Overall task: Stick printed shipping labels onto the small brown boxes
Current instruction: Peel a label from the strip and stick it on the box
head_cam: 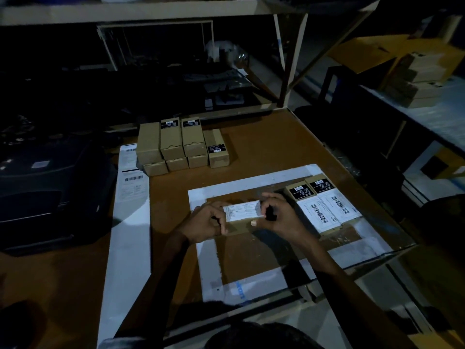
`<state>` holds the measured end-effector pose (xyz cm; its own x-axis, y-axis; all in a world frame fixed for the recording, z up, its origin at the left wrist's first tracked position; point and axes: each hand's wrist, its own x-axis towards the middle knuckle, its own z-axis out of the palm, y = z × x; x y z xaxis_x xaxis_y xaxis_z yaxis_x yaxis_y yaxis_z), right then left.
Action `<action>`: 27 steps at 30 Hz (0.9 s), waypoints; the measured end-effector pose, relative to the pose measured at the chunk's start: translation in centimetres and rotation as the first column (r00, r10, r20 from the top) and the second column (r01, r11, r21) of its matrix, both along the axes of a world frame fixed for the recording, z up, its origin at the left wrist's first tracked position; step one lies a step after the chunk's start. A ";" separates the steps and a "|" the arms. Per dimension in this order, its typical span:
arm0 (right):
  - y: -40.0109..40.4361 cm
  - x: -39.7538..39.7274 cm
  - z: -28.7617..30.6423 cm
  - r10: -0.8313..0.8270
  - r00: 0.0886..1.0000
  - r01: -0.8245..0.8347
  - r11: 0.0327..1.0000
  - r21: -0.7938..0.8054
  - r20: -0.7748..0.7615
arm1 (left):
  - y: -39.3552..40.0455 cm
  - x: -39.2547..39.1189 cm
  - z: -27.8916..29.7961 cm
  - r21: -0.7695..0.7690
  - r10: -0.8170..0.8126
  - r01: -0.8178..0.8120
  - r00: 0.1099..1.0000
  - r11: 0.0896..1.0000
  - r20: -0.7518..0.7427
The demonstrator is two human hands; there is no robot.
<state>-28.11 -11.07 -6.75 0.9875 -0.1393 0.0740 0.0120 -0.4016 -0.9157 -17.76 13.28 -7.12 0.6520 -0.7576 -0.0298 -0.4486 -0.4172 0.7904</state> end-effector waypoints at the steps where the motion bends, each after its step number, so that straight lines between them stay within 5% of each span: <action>1: 0.5 -0.4 0.2 -0.051 0.998 0.053 0.995 -0.087 0.027 | -0.1 -0.1 0.0 -0.016 0.025 -0.025 1.000 1.000 -0.011; 8: 8.7 -2.8 0.9 -0.168 0.969 0.005 0.746 -0.666 -0.180 | -0.9 -1.7 -0.2 -0.199 0.209 -0.240 0.964 0.950 -0.163; 12: 11.6 -3.4 0.1 -0.099 0.982 -0.052 0.671 -0.739 -0.158 | -0.9 -2.0 -0.2 -0.198 0.267 -0.289 0.955 0.937 -0.132; 18: 5.4 -2.3 -0.4 -0.445 0.892 0.218 0.574 -0.789 -0.077 | -1.3 -2.7 0.0 -0.147 0.315 -0.333 0.939 0.931 -0.136; 24: 11.0 -2.0 0.4 -0.199 0.967 0.015 0.669 -0.743 -0.159 | -1.1 -2.4 0.3 -0.124 0.311 -0.316 0.949 0.941 -0.056; 27: 9.1 -1.6 0.2 -0.250 0.960 0.060 0.626 -0.777 -0.127 | -1.2 -2.7 0.6 -0.118 0.320 -0.325 0.946 0.938 -0.059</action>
